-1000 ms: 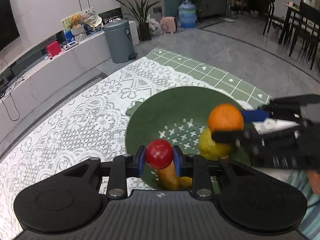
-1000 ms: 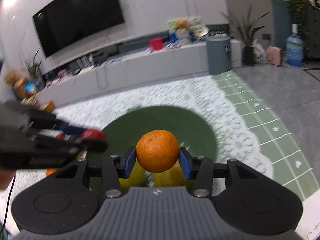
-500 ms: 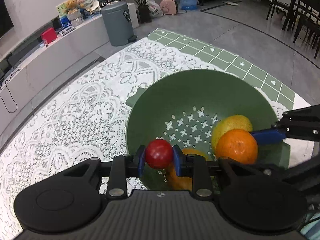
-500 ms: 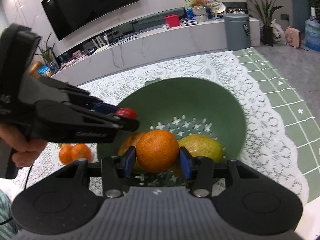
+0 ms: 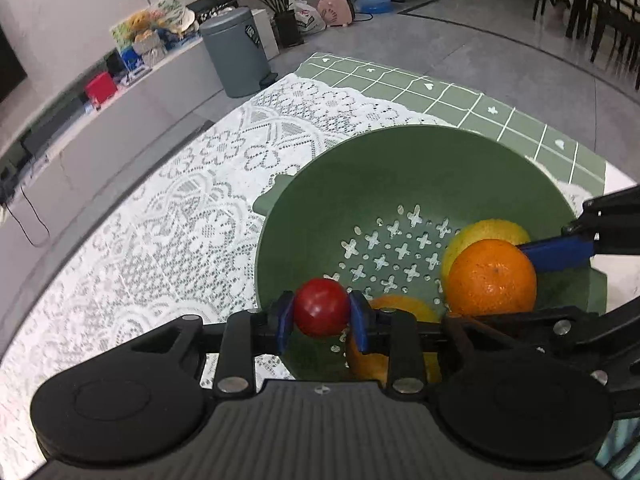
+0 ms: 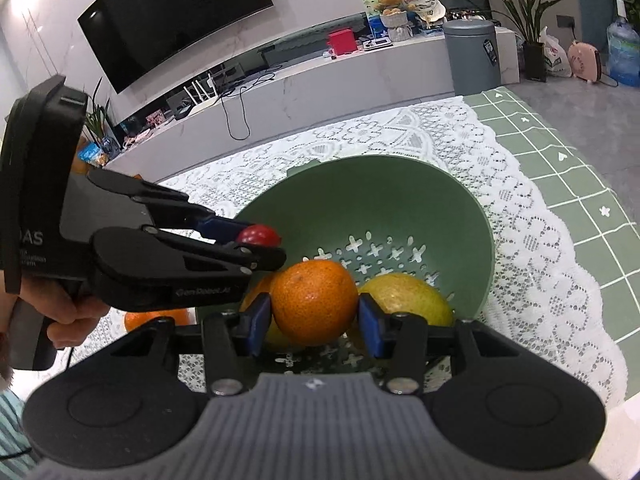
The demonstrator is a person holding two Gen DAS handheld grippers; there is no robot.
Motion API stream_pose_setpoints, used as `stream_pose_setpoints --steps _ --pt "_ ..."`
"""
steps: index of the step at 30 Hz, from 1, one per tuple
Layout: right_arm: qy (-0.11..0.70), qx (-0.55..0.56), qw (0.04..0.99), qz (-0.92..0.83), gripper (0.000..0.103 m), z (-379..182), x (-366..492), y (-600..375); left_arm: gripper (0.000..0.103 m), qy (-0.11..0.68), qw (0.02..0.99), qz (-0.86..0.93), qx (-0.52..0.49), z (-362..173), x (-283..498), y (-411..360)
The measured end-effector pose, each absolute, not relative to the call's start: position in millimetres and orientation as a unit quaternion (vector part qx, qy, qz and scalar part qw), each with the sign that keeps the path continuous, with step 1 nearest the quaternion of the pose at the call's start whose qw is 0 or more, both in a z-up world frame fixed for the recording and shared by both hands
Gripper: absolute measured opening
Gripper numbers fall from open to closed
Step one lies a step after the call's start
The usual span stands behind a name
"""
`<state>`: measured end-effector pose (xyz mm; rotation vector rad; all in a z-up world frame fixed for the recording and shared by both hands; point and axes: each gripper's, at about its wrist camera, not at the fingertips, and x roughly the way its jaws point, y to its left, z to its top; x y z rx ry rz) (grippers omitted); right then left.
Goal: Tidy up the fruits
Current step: 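Open the left gripper dropping the tomato in the colander while the right gripper releases the orange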
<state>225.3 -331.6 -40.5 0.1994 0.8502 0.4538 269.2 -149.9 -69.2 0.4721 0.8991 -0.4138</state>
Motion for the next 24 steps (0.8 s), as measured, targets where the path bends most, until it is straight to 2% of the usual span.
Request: stream_pose_setpoints --steps 8,13,22,24 --pt "0.408 0.095 0.881 0.219 0.045 -41 227 -331 0.038 0.431 0.853 -0.195 0.219 -68 270 -148" --pt "0.408 0.091 0.882 0.219 0.045 -42 228 -330 0.044 0.429 0.854 -0.197 0.218 -65 267 -148" --pt "0.414 0.059 0.884 0.21 0.045 -40 221 -319 0.049 0.409 0.87 -0.191 0.2 -53 254 -142" --pt "0.416 0.052 0.884 0.207 0.045 -40 220 -318 0.057 0.402 0.876 -0.183 0.194 -50 250 -139"
